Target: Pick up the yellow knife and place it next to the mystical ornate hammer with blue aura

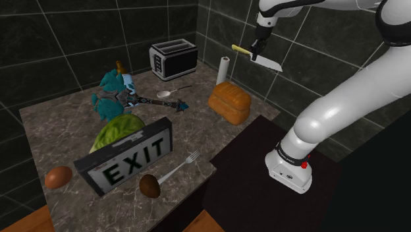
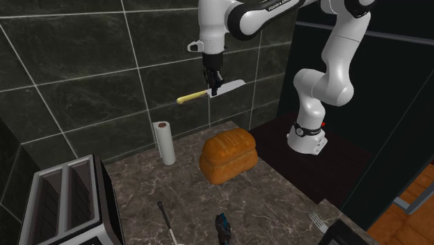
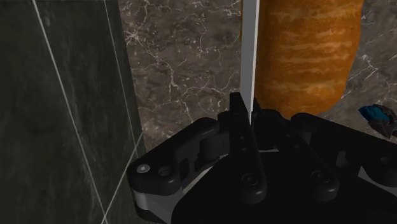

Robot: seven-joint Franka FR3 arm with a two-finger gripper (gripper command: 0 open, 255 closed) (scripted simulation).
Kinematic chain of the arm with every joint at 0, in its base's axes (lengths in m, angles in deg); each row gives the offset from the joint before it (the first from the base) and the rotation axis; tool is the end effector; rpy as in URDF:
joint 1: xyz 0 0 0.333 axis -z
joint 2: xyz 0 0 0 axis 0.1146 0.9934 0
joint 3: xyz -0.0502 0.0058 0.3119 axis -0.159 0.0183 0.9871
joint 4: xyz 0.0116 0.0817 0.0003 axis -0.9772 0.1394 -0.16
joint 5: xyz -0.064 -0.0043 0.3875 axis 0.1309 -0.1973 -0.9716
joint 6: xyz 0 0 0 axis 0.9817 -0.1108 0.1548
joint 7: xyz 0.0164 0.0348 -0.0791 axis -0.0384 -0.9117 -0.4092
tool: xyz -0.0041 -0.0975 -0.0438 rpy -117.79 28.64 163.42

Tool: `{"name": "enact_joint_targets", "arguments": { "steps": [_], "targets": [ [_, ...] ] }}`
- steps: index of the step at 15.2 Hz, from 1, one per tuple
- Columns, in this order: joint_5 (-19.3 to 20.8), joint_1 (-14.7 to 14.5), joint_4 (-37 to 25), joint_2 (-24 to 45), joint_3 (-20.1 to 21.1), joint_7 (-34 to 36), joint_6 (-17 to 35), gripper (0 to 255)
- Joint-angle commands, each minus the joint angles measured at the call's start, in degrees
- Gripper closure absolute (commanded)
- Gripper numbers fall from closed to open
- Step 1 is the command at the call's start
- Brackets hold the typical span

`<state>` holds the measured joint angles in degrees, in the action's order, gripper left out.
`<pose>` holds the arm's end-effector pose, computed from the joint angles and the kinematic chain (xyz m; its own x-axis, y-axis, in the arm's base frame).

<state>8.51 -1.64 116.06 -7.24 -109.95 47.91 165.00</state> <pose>0.4129 -0.2252 0.4880 0.9984 -0.0520 -0.0206 -0.0520 -0.9986 0.0003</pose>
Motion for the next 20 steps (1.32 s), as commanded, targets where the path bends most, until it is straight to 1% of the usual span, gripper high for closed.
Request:
{"name": "enact_joint_targets", "arguments": {
  "steps": [1, 6, 11, 16, 20],
  "targets": [
    [-1.16, -1.29, -1.55, 1.93, 1.40, 2.13, 0.14, 255],
    [-3.89, -4.20, -7.37, 8.02, 4.32, 6.55, -0.03, 255],
    [-6.23, -6.73, -14.91, 14.96, 6.84, 10.57, -0.94, 255],
    [-8.15, -8.87, -24.36, 22.74, 8.96, 14.28, -2.82, 255],
    [-9.40, -10.30, -33.62, 29.70, 10.41, 17.09, -5.22, 255]
  ]
}}
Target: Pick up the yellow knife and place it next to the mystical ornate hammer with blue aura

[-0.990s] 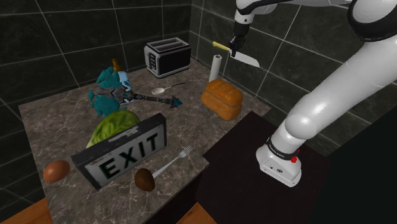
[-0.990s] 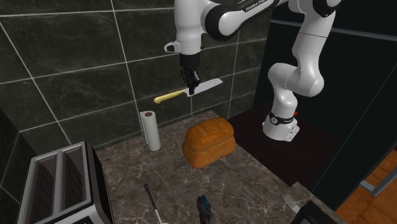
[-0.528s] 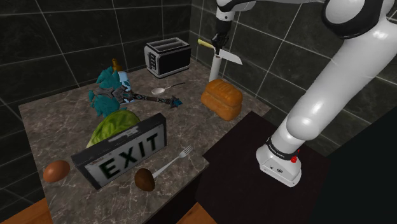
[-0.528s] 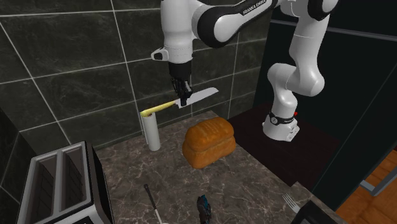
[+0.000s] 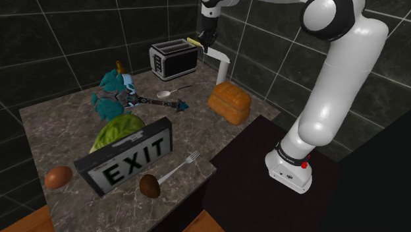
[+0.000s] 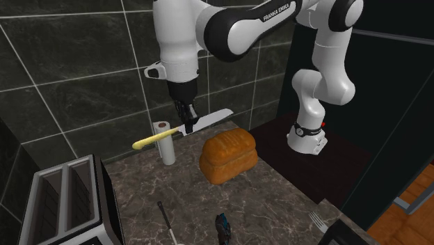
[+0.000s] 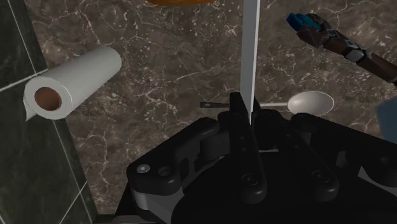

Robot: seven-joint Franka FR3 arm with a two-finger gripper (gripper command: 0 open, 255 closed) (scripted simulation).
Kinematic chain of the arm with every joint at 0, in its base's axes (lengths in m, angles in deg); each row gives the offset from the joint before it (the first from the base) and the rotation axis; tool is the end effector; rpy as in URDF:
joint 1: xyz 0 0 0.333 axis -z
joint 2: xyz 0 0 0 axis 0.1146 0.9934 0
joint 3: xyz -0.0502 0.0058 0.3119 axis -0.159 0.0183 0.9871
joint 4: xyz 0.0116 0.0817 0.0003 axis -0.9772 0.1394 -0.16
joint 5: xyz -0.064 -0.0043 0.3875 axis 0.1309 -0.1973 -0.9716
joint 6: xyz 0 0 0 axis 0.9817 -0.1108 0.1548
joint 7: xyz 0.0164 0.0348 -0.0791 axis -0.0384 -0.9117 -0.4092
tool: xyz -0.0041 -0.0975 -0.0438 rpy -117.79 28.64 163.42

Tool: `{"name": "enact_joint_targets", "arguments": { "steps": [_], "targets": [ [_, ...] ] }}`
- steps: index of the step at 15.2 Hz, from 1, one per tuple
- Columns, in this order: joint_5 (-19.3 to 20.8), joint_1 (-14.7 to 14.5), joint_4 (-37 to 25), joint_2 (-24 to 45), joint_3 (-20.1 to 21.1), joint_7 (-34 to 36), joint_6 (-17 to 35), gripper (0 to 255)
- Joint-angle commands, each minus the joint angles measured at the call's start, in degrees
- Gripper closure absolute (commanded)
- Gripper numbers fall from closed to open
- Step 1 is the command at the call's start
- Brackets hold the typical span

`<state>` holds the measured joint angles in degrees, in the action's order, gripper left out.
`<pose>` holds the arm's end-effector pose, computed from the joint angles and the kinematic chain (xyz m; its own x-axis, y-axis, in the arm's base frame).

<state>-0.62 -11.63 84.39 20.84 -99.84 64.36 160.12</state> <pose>0.6184 -0.0565 0.4892 0.9984 -0.0524 -0.0208 -0.0524 -0.9986 -0.0002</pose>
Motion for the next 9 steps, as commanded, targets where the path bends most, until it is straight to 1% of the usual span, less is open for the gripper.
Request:
{"name": "enact_joint_targets", "arguments": {
  "steps": [1, 2, 9],
  "targets": [
    [-0.55, -0.62, -4.56, 3.50, 0.64, 1.32, -1.09, 255],
    [-0.82, -0.92, -7.34, 5.46, 0.96, 2.00, -1.93, 255],
    [-0.99, -0.99, -2.80, 6.08, 1.05, 1.86, 3.21, 255]
  ]
}}
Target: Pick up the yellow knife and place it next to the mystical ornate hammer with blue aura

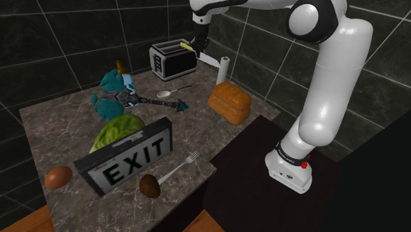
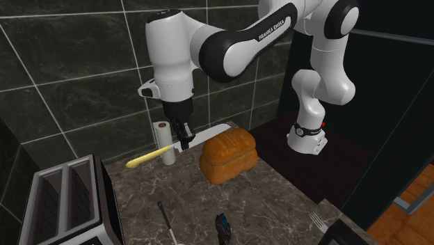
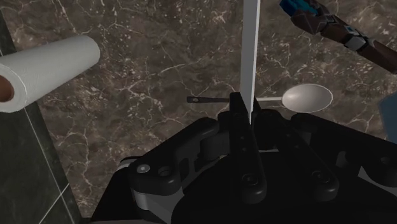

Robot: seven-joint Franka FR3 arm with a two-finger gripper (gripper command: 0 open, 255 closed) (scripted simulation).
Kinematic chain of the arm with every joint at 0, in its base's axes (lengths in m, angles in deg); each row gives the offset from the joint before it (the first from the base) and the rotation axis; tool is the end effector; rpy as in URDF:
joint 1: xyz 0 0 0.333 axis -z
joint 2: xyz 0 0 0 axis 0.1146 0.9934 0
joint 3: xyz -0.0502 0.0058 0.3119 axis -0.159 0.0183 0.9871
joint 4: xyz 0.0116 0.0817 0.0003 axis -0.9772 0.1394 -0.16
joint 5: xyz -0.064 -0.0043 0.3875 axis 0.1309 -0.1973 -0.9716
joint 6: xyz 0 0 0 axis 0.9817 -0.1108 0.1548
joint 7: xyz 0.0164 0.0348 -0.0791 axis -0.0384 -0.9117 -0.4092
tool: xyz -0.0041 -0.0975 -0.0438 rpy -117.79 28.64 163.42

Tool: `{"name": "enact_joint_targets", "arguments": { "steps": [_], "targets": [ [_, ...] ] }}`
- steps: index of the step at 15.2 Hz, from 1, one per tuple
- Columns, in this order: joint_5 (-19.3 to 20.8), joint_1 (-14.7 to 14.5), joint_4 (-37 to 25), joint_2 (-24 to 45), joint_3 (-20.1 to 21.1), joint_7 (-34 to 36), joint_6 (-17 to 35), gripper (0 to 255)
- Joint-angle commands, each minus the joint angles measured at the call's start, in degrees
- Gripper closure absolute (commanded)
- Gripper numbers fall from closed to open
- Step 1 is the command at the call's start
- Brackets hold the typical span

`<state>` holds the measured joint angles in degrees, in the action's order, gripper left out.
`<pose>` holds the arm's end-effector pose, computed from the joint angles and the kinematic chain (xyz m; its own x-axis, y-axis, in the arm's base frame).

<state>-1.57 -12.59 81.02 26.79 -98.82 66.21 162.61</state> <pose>0.6479 -0.0328 0.4555 0.9984 -0.0529 -0.0212 -0.0529 -0.9986 -0.0002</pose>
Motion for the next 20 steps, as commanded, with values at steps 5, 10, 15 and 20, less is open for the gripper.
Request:
{"name": "enact_joint_targets", "arguments": {
  "steps": [5, 10, 15, 20],
  "targets": [
    [-0.23, -0.03, 3.30, 0.94, 0.11, -0.13, 4.25, 255],
    [-0.50, -0.01, 5.65, 2.04, 0.21, -0.30, 7.68, 255],
    [-0.82, 0.05, 7.64, 3.40, 0.33, -0.51, 11.01, 255],
    [-1.19, 0.14, 9.29, 5.01, 0.49, -0.75, 14.24, 255]
  ]
}}
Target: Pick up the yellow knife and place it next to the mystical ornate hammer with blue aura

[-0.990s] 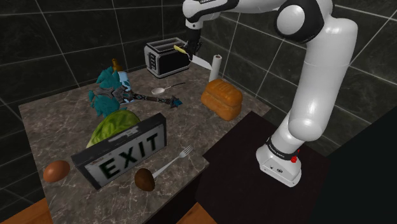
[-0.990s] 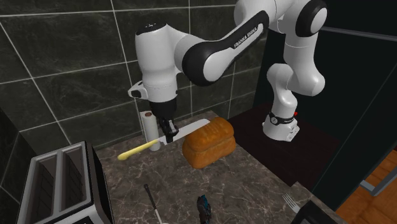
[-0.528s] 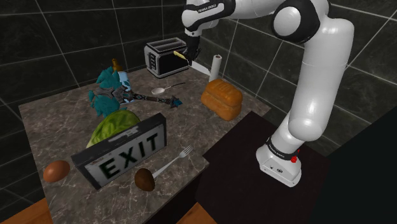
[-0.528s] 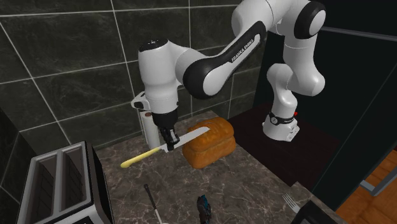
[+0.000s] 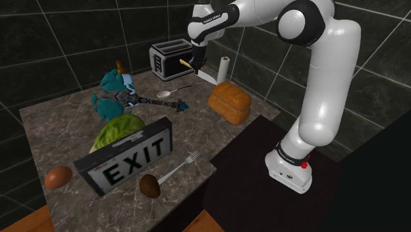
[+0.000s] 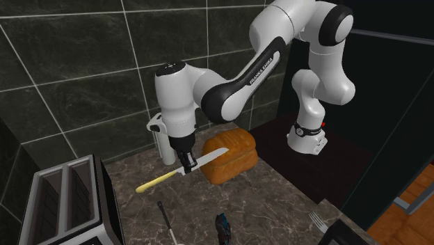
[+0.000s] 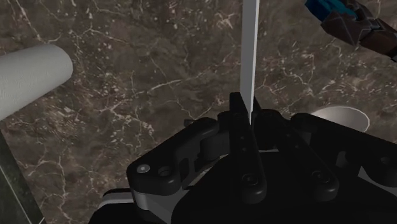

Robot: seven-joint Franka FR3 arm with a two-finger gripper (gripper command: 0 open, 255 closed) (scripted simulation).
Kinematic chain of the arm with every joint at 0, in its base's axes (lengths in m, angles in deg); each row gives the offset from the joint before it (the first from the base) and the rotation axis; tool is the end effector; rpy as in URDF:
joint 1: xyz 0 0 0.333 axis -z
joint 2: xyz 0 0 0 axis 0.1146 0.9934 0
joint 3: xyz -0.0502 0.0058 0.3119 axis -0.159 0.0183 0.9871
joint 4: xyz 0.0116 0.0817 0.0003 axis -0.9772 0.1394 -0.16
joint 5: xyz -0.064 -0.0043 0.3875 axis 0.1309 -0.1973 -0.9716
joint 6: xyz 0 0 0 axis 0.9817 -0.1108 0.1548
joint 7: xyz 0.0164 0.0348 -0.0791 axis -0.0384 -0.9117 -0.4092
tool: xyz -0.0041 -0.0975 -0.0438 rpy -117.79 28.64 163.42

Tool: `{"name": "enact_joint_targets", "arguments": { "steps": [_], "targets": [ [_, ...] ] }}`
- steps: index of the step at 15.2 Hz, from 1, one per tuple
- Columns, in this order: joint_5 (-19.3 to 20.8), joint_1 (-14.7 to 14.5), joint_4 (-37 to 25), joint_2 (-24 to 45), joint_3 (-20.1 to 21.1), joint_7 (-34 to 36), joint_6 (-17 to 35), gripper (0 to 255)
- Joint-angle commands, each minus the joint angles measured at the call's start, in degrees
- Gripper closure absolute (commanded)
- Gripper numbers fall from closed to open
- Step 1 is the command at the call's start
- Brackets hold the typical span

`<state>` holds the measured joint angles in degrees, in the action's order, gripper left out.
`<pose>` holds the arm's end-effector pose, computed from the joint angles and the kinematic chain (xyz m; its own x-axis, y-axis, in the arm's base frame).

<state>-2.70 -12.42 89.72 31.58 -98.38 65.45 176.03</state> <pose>0.6489 -0.0331 0.3507 0.9984 -0.0529 -0.0211 -0.0529 -0.9986 -0.0003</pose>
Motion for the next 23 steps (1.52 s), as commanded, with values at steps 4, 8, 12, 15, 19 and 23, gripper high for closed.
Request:
{"name": "enact_joint_targets", "arguments": {
  "steps": [4, 8, 12, 15, 19, 23],
  "targets": [
    [-0.40, 0.05, 1.66, 1.68, 0.21, -0.20, 3.34, 255],
    [-0.76, 0.17, 2.52, 3.29, 0.39, -0.42, 5.79, 255],
    [-1.15, 0.31, 3.17, 5.03, 0.60, -0.66, 8.17, 255],
    [-1.45, 0.43, 3.53, 6.43, 0.78, -0.85, 9.91, 255],
    [-1.86, 0.61, 3.84, 8.39, 1.03, -1.11, 12.17, 255],
    [-2.27, 0.82, 3.91, 10.50, 1.32, -1.36, 14.33, 255]
  ]
}}
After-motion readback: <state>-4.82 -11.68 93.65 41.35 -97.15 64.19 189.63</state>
